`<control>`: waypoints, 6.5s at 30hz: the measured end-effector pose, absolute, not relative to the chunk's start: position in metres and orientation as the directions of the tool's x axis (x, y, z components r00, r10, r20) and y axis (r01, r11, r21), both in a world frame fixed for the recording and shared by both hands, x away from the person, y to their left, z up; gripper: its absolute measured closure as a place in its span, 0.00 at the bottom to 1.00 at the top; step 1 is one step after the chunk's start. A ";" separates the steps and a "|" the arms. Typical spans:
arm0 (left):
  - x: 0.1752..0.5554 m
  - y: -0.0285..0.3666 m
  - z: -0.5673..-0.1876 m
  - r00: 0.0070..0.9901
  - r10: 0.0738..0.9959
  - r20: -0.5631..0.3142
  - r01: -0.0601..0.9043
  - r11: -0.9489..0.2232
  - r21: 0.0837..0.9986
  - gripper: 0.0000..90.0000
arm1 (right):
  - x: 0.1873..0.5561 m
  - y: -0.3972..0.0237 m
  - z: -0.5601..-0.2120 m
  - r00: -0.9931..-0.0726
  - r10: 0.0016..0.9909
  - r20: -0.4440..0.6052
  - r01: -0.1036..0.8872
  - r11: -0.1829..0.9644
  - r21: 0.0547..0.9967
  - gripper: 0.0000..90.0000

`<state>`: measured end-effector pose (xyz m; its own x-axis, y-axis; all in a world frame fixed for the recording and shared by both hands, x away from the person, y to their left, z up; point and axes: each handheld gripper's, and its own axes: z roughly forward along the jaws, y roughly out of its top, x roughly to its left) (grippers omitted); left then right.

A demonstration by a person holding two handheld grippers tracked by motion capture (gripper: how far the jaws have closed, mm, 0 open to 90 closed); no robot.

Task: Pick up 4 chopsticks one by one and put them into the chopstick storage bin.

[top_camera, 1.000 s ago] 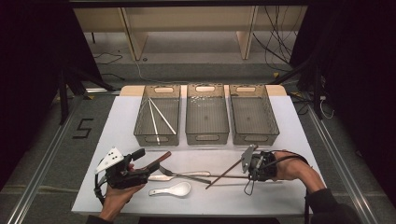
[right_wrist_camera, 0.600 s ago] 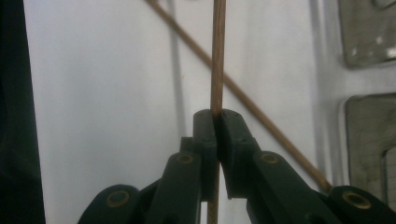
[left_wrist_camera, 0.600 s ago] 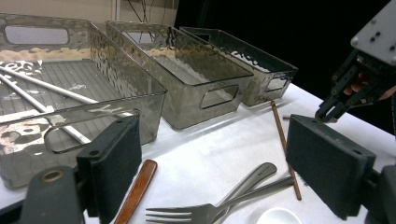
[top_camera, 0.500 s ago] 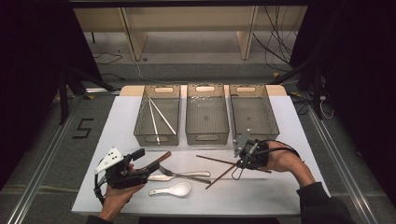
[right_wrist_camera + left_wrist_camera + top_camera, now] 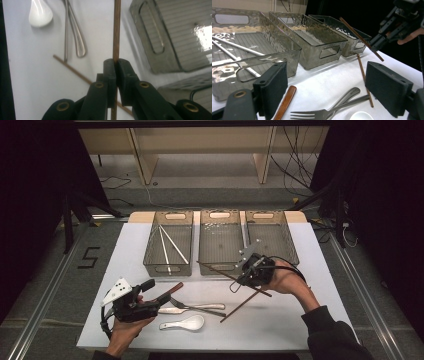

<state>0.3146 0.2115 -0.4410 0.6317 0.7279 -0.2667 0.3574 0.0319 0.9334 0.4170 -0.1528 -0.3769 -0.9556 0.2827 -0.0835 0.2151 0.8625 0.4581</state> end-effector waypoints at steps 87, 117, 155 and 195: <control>0.314 0.213 -0.440 0.637 0.723 -0.268 0.348 0.040 0.937 0.20 | 0.522 0.008 -0.347 -0.776 0.600 0.194 0.496 0.390 0.776 0.95; 0.313 0.213 -0.439 0.639 0.720 -0.272 0.349 0.044 0.936 0.20 | 0.530 0.019 -0.367 -0.746 0.636 0.198 0.531 0.388 0.753 0.95; 0.314 0.213 -0.440 0.638 0.722 -0.267 0.348 0.039 0.937 0.20 | 0.507 -0.010 -0.363 -0.798 0.567 0.201 0.515 0.471 0.716 0.51; 0.314 0.212 -0.441 0.635 0.725 -0.267 0.357 0.031 0.934 0.20 | 0.424 -0.134 -0.365 -0.952 0.305 0.002 0.249 0.773 0.583 0.35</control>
<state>0.3143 0.2119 -0.4409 0.6347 0.7253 -0.2667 0.3566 0.0313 0.9337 0.4237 -0.1344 -0.3648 -0.9522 0.3053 0.0018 0.2490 0.7731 0.5834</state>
